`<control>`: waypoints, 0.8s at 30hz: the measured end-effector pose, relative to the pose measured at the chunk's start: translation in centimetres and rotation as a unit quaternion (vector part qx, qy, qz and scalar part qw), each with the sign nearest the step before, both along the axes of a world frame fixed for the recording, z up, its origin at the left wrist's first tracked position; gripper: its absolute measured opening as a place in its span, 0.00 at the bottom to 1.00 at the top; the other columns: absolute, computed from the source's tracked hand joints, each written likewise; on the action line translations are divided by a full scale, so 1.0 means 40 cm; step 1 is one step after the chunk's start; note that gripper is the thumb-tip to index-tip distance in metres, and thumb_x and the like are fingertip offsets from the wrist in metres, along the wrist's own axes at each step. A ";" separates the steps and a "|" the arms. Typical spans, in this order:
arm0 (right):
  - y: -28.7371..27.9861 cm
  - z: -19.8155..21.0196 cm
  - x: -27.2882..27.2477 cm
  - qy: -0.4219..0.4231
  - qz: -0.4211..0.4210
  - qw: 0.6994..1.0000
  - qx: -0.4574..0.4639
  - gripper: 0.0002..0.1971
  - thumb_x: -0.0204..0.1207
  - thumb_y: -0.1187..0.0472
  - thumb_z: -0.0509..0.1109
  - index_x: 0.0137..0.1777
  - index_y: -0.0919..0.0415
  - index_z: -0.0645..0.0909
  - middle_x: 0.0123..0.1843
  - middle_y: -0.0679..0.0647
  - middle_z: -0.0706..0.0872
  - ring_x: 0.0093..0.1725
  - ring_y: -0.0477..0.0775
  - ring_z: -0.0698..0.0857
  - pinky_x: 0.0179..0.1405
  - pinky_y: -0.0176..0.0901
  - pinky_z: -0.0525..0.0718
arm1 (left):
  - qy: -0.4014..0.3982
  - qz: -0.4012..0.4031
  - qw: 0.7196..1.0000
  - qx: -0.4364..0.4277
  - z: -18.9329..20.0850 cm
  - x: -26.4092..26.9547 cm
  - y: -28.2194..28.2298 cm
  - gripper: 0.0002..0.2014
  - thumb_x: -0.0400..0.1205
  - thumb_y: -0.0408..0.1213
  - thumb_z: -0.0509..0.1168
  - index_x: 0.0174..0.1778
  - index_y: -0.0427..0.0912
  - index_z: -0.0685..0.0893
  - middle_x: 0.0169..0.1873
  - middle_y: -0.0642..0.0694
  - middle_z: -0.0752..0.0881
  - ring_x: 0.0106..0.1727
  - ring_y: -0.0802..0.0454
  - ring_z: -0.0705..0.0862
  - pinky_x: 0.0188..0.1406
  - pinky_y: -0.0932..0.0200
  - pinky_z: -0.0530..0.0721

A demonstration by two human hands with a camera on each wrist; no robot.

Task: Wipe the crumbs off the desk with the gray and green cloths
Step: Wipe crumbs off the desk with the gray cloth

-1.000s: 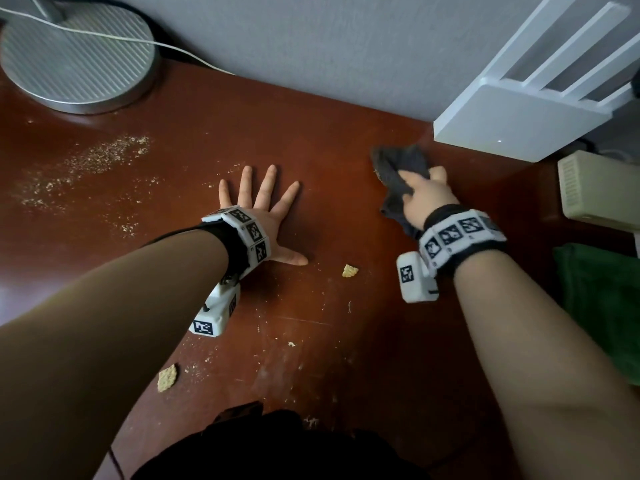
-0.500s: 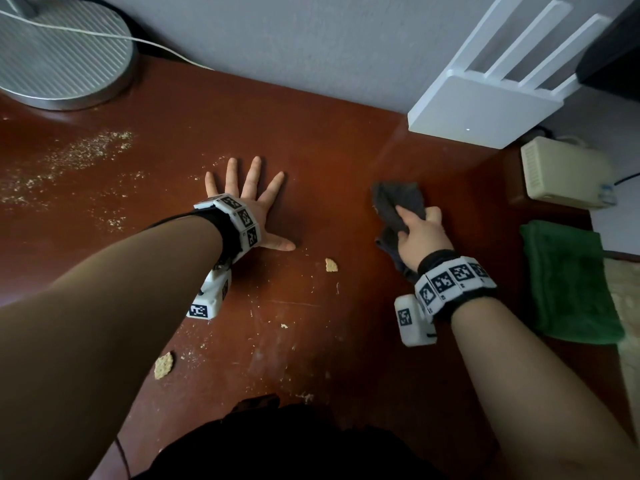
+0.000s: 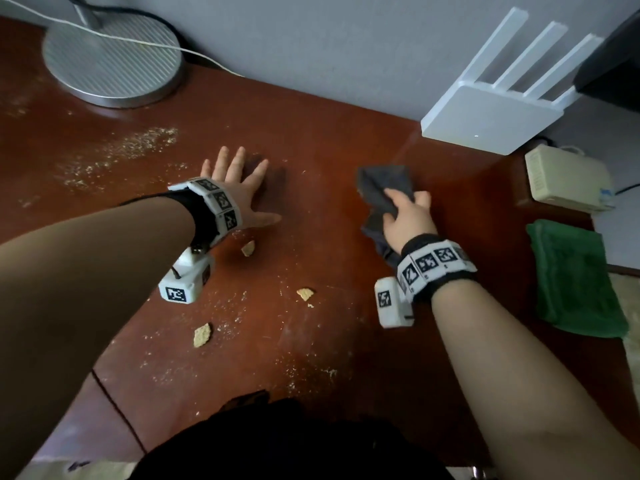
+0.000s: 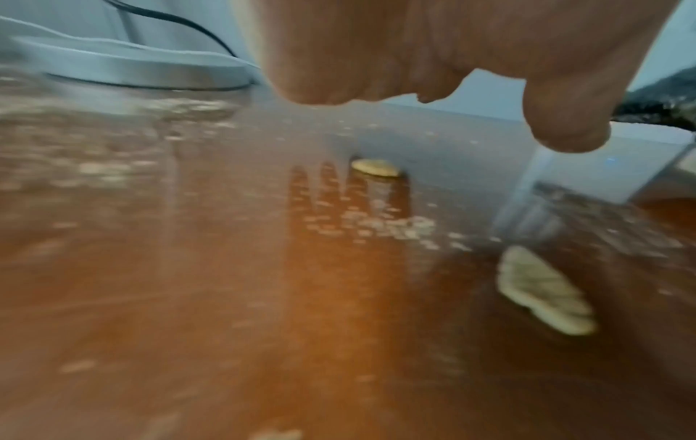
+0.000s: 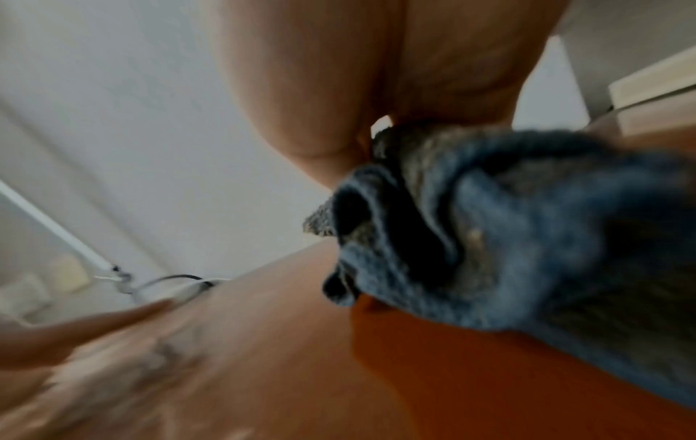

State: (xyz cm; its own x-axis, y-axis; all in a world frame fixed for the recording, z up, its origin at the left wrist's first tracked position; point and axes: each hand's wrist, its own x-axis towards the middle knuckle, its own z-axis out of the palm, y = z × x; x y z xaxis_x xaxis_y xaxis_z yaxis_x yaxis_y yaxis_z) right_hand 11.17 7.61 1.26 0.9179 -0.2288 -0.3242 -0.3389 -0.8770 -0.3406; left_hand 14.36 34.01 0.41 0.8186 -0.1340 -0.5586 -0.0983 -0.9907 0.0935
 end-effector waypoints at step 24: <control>0.093 -0.052 -0.190 0.038 0.103 0.992 -0.062 0.22 0.81 0.65 0.58 0.74 0.49 0.68 0.74 0.59 0.60 0.72 0.64 0.65 0.71 0.52 0.69 | 0.022 0.002 0.998 0.061 -0.051 -0.176 0.163 0.41 0.77 0.71 0.43 0.80 0.57 0.32 0.80 0.48 0.28 0.81 0.41 0.31 0.79 0.36 0.37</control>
